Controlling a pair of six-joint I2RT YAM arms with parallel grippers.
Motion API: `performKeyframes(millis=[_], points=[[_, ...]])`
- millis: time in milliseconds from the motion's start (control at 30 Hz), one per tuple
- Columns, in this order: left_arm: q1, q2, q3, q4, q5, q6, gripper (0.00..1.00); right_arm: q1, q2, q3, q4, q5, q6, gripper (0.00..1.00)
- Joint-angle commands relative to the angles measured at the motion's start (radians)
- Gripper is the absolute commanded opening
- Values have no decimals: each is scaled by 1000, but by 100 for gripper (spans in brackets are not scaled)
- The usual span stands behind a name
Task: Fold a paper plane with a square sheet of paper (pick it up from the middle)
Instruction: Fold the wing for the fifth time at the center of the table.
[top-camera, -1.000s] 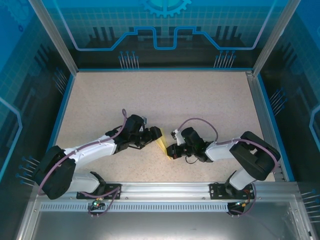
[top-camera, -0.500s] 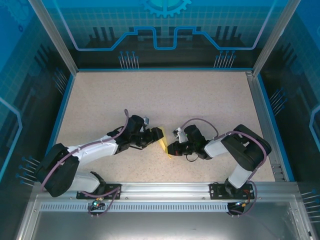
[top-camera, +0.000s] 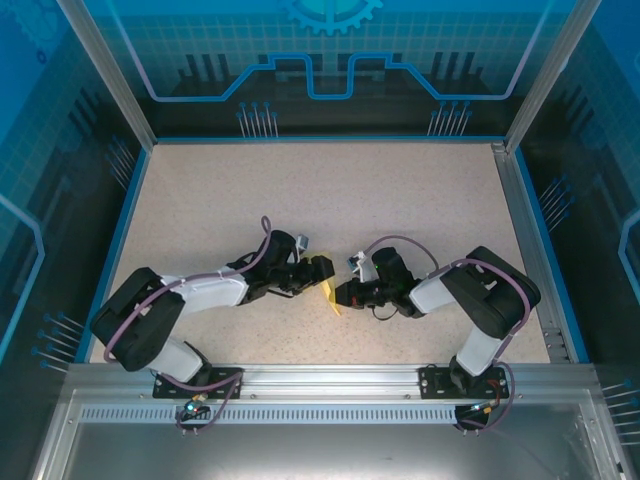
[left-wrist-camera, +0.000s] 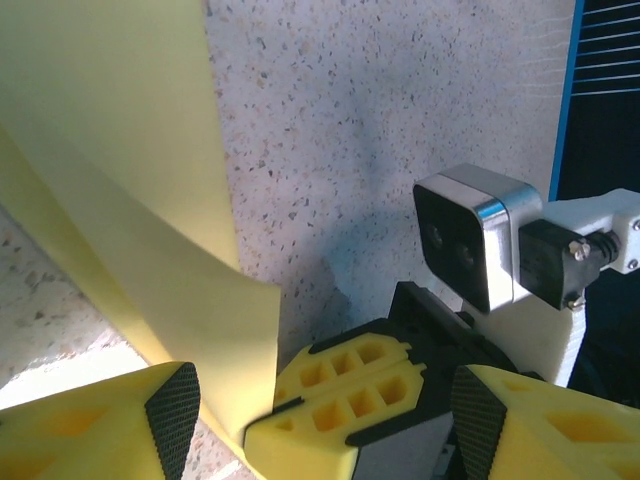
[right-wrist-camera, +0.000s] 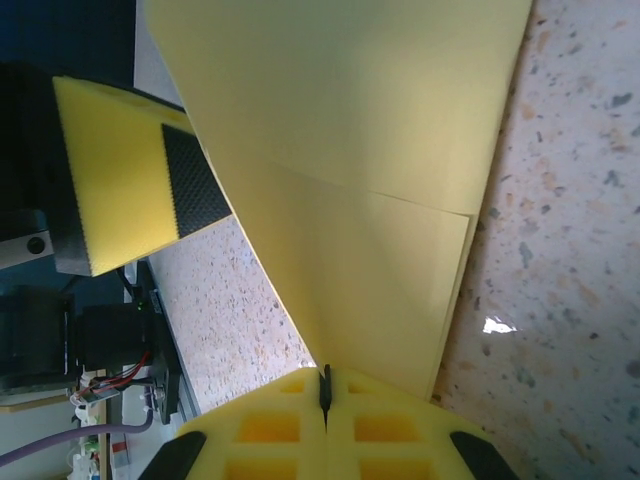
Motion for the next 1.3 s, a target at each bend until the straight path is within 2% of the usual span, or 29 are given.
performKeyframes(millis=[0, 367, 633, 767, 1100, 1267], points=[[-9, 23, 19, 92, 37, 14, 71, -15, 15, -11, 21, -19, 9, 3], [-9, 93, 56, 83, 24, 44, 71, -15, 4, -30, 32, -5, 9, 5], [-10, 124, 63, 94, 18, 48, 70, -12, -32, -16, -78, 45, -28, 15], [-10, 132, 75, 81, 21, 59, 70, -8, -47, -6, -138, 78, -51, 16], [-10, 145, 87, 76, 30, 63, 70, 5, -58, -9, -122, 94, -37, 5], [-10, 118, 84, 66, 27, 65, 71, 4, -102, -12, -108, 79, -12, 4]])
